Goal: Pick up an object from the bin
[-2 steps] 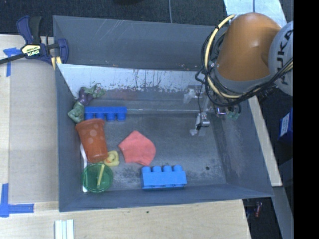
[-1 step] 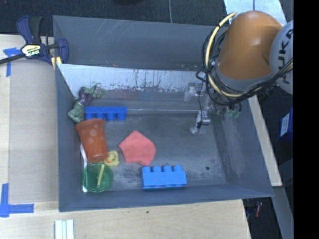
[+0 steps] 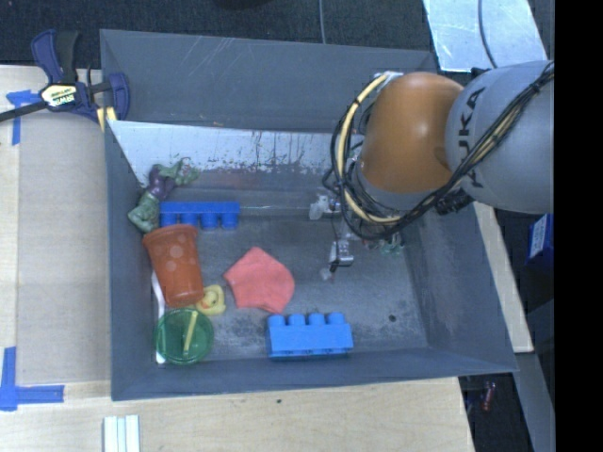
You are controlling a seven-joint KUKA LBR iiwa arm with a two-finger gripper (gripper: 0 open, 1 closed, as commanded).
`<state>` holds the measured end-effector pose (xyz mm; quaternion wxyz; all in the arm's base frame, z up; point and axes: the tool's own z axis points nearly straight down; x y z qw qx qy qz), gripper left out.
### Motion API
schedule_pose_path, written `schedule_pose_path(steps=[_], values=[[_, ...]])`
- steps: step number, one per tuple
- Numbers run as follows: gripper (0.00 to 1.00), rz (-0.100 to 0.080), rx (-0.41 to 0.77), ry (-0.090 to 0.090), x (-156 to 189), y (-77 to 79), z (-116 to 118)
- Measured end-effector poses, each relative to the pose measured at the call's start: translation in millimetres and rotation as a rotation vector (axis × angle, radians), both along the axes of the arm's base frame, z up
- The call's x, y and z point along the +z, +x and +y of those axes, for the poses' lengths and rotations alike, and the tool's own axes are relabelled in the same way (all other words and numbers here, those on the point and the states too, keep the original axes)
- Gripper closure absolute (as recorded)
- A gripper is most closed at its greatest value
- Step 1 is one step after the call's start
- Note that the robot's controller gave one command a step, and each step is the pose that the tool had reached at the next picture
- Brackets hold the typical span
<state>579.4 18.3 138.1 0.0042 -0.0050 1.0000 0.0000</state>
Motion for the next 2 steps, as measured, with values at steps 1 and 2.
schedule_pose_path(steps=[1, 2], values=[[0.00, -0.009, -0.061, -0.001, -58, -28.9, 26], [0.00, -0.010, -0.061, -0.002, -50, -44.5, 57]])
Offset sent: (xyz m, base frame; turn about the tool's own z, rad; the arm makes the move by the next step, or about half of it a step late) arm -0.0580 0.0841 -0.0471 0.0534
